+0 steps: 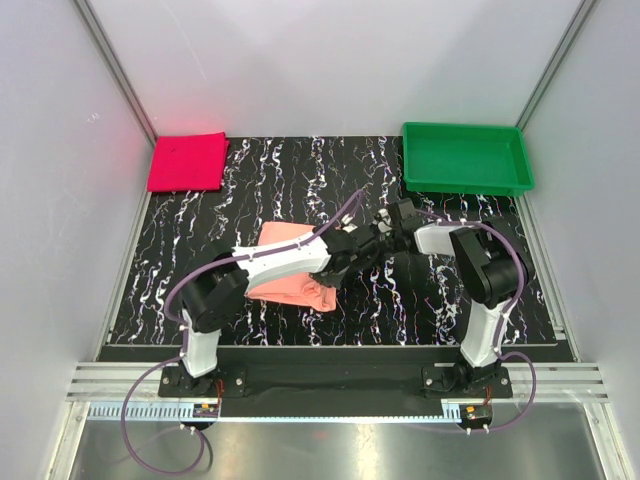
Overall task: Fold and stack the t-shirts
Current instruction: Fold the tshirt
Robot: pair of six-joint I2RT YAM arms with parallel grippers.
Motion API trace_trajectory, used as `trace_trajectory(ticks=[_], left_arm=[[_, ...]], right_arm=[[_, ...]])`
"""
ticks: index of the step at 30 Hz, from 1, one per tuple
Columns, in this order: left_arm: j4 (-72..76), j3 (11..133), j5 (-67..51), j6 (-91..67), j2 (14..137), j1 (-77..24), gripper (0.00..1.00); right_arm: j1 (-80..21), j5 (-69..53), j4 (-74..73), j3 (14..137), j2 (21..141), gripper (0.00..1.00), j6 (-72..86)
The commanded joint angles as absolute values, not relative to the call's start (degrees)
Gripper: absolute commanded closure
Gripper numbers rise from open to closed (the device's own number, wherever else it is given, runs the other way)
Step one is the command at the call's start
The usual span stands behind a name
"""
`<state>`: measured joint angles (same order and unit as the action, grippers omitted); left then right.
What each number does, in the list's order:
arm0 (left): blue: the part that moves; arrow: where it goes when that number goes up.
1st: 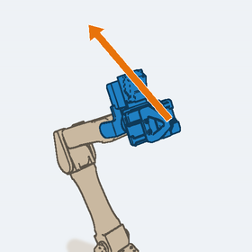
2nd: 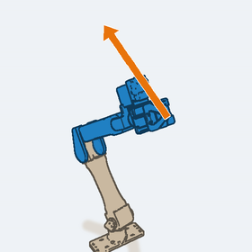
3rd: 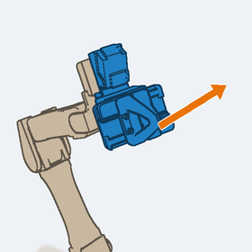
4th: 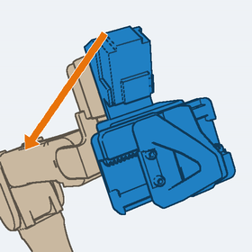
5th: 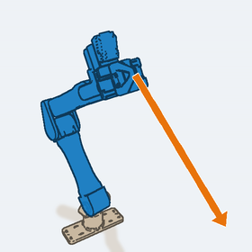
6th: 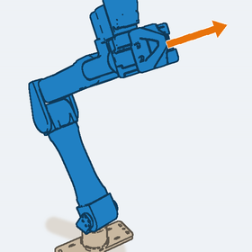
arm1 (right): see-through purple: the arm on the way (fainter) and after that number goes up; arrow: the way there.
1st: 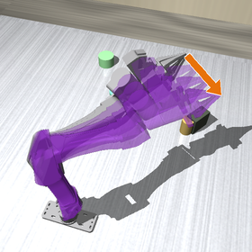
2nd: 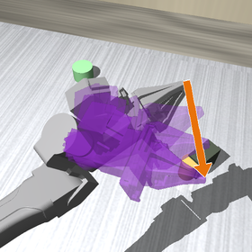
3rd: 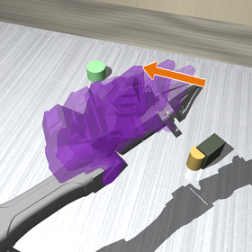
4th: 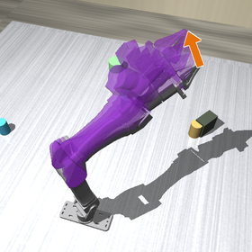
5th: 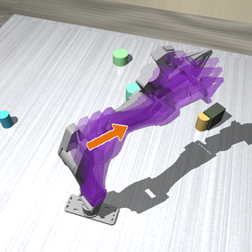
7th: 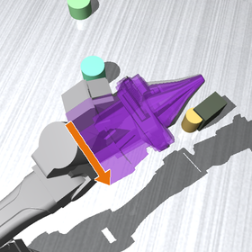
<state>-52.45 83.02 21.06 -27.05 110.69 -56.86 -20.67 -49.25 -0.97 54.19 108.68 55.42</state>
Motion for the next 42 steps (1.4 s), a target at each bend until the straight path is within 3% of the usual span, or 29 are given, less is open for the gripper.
trace_trajectory(ticks=[1,21,32,42], left_arm=[[-52.5,82.7,22.8,-28.8,104.4,-57.0,1.00],[-52.2,80.4,20.7,-31.2,95.7,-56.9,1.00],[-46.9,75.6,14.8,-32.8,92.5,-57.2,1.00],[-44.6,73.9,11.8,-34.4,93.5,-59.2,1.00]], right_arm=[[-22.8,-48.3,2.6,56.9,110.1,0.97,58.7],[-28.6,-37.3,5.5,60.0,119.6,1.00,65.0],[-29.4,-29.4,-1.5,59.6,119.1,1.00,65.3],[-29.6,-29.4,-0.5,58.5,119.7,1.00,66.6]])
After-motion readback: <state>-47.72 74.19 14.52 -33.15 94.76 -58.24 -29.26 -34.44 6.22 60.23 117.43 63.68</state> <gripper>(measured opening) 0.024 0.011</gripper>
